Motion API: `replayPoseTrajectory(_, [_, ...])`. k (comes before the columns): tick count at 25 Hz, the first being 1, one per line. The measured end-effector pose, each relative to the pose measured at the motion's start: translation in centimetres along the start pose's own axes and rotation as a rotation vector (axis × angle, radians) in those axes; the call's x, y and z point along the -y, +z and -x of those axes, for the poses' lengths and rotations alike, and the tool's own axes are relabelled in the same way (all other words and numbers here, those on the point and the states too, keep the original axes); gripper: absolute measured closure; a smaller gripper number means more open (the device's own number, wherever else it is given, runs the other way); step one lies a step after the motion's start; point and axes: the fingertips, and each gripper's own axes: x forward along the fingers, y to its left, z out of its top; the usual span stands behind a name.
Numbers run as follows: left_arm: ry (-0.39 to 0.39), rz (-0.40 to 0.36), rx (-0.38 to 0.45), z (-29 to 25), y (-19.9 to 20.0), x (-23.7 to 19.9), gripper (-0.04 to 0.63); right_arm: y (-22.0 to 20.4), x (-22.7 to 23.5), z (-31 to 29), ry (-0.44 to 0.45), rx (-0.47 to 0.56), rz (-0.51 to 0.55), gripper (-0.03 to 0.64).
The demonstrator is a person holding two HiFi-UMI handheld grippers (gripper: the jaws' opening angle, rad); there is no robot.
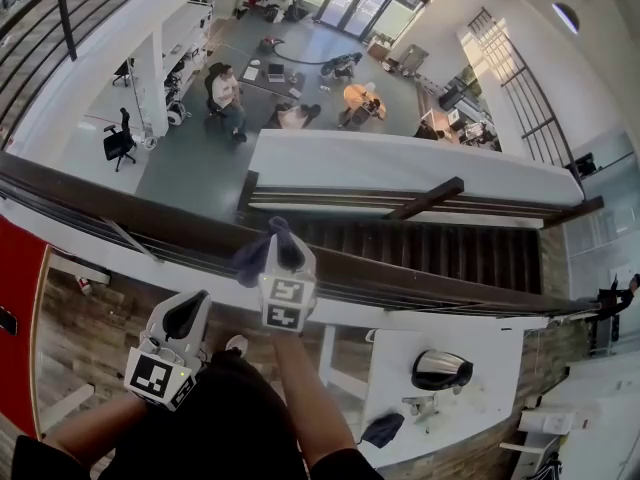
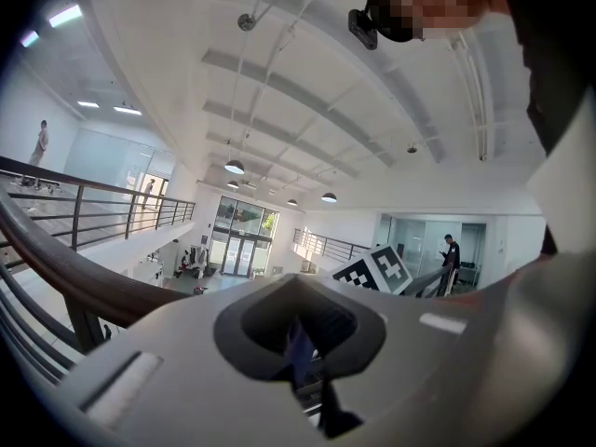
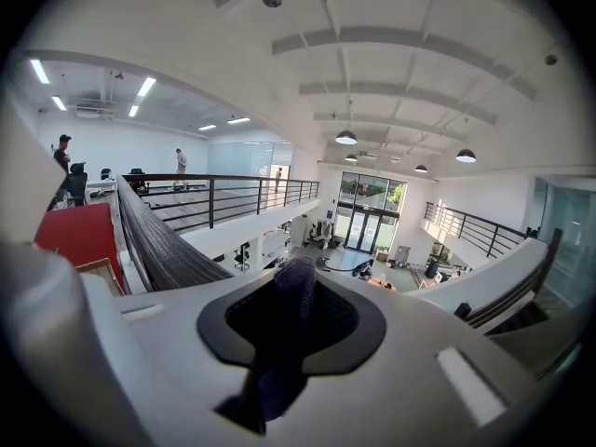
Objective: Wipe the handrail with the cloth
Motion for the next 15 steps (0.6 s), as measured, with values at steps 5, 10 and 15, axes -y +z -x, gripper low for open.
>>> replayPoseTrajectory(5, [0.0,0.005,0.006,-0.8,-0.1,0.7,0.597,-0.2,0.8,0.1,0.012,-0.003,0.004,0.551])
replayPoseTrajectory(10, [0.006,0.009,0.02,-1.7,0.1,2.0,0.597,-0.4,2.4,0.8,0.019,0.004,0.0,0.551])
replayPoseTrajectory(15, [0.013,0.019,0.031,-2.3,-0.6,2.4,0.597,-1.0,3.8,1.0,0.002,0.007,-0.018,0.551])
